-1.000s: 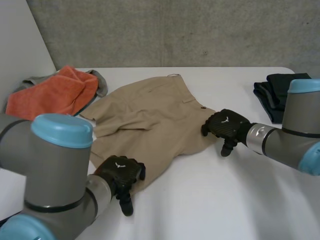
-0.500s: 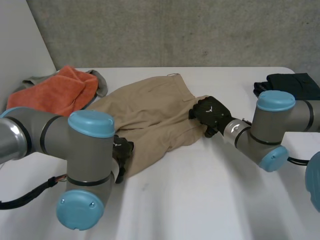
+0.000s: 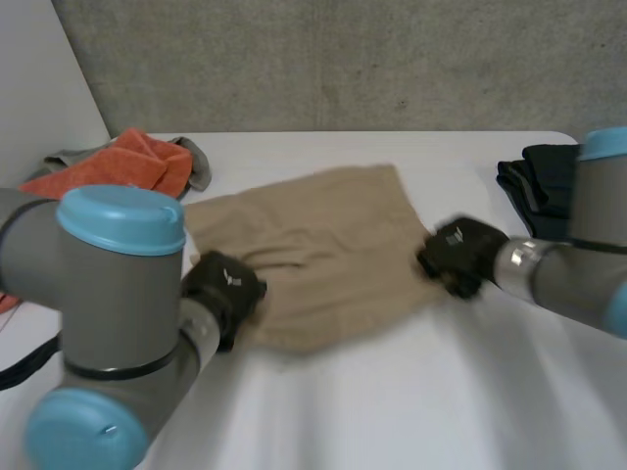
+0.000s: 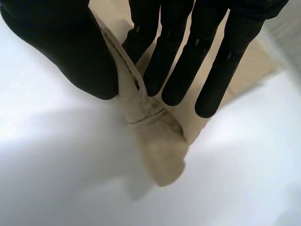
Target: Fold the laundry.
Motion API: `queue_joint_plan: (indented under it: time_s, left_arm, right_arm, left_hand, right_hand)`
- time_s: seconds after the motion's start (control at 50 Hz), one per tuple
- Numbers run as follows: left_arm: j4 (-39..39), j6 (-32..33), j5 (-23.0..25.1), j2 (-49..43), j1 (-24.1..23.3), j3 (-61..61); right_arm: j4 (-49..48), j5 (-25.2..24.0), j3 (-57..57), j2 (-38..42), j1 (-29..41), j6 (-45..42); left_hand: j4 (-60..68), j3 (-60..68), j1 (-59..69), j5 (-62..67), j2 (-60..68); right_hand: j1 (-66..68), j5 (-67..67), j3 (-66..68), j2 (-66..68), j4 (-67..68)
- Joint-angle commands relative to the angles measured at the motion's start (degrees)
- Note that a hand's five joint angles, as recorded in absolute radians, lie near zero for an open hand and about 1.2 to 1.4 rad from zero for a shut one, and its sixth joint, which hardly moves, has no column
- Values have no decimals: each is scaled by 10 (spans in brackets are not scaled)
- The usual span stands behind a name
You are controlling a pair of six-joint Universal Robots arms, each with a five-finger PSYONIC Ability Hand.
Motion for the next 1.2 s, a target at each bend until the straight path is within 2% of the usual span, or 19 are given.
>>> queue_joint_plan:
  time_s: [0.02, 0.14, 0.22, 0.3, 0.34, 0.46, 0.54, 0.58, 0.6, 0.66, 0.7, 0.78, 0.9, 1.06, 1.2]
  left_arm:
    - [-126, 76, 76, 31, 18, -28]
    - [-120, 72, 81, 15, 33, 4]
    - [-92, 63, 67, -17, 40, 56]
    - [-38, 53, 41, -62, 58, 136]
    - [0, 48, 32, -81, 66, 195]
    - [99, 30, 46, -113, 78, 362]
    - [181, 7, 62, -118, 91, 470]
    - [218, -20, 62, -116, 97, 514]
    - [235, -42, 60, -117, 99, 538]
    - [250, -117, 61, -118, 111, 570]
    - [246, -144, 67, -123, 114, 568]
    - [227, -181, 67, -131, 123, 538]
    - [226, -180, 68, -145, 129, 450]
    - [233, -131, 72, -180, 122, 293]
    - [196, -80, 75, -156, 104, 175]
  right_arm:
    - [215, -15, 140, -142, -43, -189]
    - [145, -22, 151, -139, -27, -139]
    - [96, -2, 104, -93, -18, -88]
    - [39, 43, 16, -39, -1, -18]
    - [0, 83, -49, -6, 11, 30]
    - [-123, 159, -214, 41, 35, 122]
    - [-254, 193, -295, 42, 48, 165]
    - [-377, 210, -312, 29, 56, 189]
    - [-408, 212, -311, 23, 58, 196]
    - [-548, 209, -282, 5, 76, 211]
    - [-579, 203, -263, 4, 84, 211]
    - [-595, 188, -246, 15, 86, 211]
    - [-587, 187, -220, 67, 80, 209]
    - [-521, 183, -132, 128, 66, 197]
    - [-439, 170, -31, 102, 61, 170]
  left_hand:
    - [116, 119, 149, 123, 117]
    - [116, 119, 149, 123, 117]
    - [116, 119, 149, 123, 117]
    - [116, 119, 149, 123, 117]
    - [116, 119, 149, 123, 117]
    - [116, 119, 149, 123, 117]
    - [116, 119, 149, 123, 117]
    - [116, 119, 149, 123, 117]
    - [116, 119, 149, 123, 117]
    - [116, 119, 149, 123, 117]
    - [116, 119, 149, 123, 117]
    - [116, 119, 149, 123, 117]
    - [116, 119, 149, 123, 117]
    - [116, 119, 149, 123, 117]
    - [116, 119, 149, 123, 117]
  right_hand:
    - [151, 132, 124, 128, 118]
    - [151, 132, 124, 128, 118]
    - [151, 132, 124, 128, 118]
    - [151, 132, 124, 128, 118]
    - [151, 132, 124, 128, 118]
    - [151, 132, 124, 128, 118]
    - [151, 132, 124, 128, 118]
    - [151, 132, 124, 128, 118]
    - [151, 132, 124, 128, 118]
    - [151, 132, 124, 128, 118]
    - [151, 132, 124, 128, 118]
    - [151, 132, 124, 128, 118]
    - [151, 132, 124, 128, 118]
    - [151, 132, 124, 128, 118]
    - [151, 132, 124, 128, 118]
